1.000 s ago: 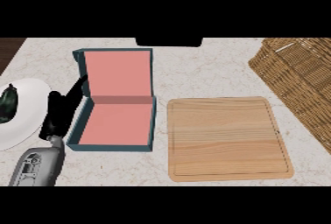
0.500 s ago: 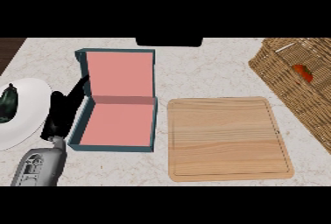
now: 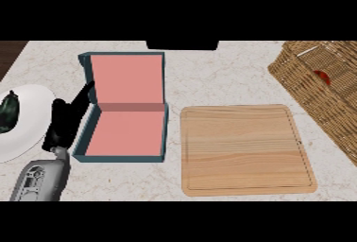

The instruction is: Pick the tomato from the cutting board and place it in the basket

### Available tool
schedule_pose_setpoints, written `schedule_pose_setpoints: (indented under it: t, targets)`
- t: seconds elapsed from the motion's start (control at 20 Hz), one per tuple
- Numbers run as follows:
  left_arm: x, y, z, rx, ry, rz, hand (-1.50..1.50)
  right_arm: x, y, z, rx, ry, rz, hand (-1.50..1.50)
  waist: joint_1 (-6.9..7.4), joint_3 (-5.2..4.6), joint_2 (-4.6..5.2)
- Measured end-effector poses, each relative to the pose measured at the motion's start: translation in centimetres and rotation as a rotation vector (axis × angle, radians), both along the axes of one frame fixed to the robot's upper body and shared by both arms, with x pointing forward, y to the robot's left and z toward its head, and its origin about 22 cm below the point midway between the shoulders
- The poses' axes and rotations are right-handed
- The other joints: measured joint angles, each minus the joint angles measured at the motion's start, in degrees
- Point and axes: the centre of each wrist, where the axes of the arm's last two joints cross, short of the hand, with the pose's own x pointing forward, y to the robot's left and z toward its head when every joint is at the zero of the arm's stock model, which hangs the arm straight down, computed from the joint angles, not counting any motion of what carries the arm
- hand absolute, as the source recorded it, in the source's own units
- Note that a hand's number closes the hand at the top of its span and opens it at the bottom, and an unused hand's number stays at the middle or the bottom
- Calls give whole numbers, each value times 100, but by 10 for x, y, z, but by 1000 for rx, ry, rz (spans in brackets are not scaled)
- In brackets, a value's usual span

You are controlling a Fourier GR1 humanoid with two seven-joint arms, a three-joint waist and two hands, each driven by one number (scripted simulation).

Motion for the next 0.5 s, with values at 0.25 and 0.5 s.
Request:
schedule_pose_setpoints:
  t: [0.25,0.5]
  targets:
    - [-3,2,0,1,-3,-2,0,-15,-23,11,98,-98,-122,-150,9,1,1]
    - [-3,-1,-1,-3,-9,-2,0,-52,-64,22,202,-119,-239,-150,11,8,21]
